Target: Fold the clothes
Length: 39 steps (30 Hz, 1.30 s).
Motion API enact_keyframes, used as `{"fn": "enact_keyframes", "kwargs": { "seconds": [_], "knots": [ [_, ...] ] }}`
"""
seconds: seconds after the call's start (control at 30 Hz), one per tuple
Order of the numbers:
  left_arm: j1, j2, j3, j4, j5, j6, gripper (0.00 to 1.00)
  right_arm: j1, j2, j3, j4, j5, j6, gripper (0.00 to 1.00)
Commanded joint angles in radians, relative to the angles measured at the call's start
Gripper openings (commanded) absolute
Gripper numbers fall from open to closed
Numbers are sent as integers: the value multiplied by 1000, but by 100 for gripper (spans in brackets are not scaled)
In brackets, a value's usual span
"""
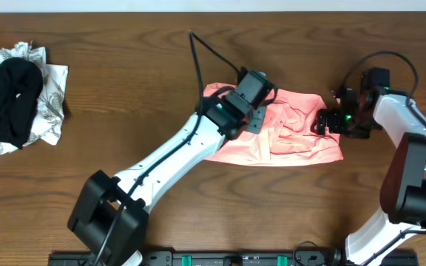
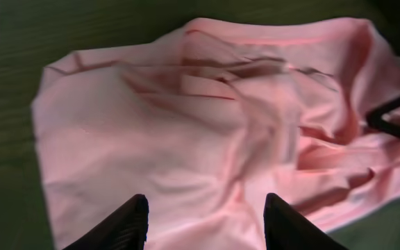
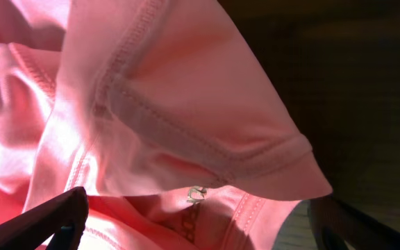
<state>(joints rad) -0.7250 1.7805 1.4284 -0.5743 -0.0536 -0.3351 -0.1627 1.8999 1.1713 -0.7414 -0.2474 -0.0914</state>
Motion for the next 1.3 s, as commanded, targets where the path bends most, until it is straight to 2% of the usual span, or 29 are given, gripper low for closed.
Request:
{"fn": "enact_keyframes", "kwargs": {
  "seconds": [0.0,0.1,0.2,0.3,0.6,0.7,0.93,1.27],
  "knots": [
    [47,4,8,-19,-27,18,54,31,23,-53,-10,34,99,97],
    [91,4,0,-46,-27,17,54,46,23,-61,-10,34,99,86],
    [135,4,0,-83,-27,17,55,61,23,-61,-10,34,107,71],
    [175,4,0,-112,-27,18,54,73,23,-61,-6,34,107,63],
    [305,4,-7,-156,-27,12,56,87,23,-74,13,34,106,18],
    [362,4,-9,-180,-26,8,61,86,23,-78,30,34,106,1],
    [462,4,-9,-256,-26,8,62,49,23,-70,66,123,105,1],
    [480,4,-9,-285,-26,8,63,-149,23,-47,103,143,37,1]
  ]
}}
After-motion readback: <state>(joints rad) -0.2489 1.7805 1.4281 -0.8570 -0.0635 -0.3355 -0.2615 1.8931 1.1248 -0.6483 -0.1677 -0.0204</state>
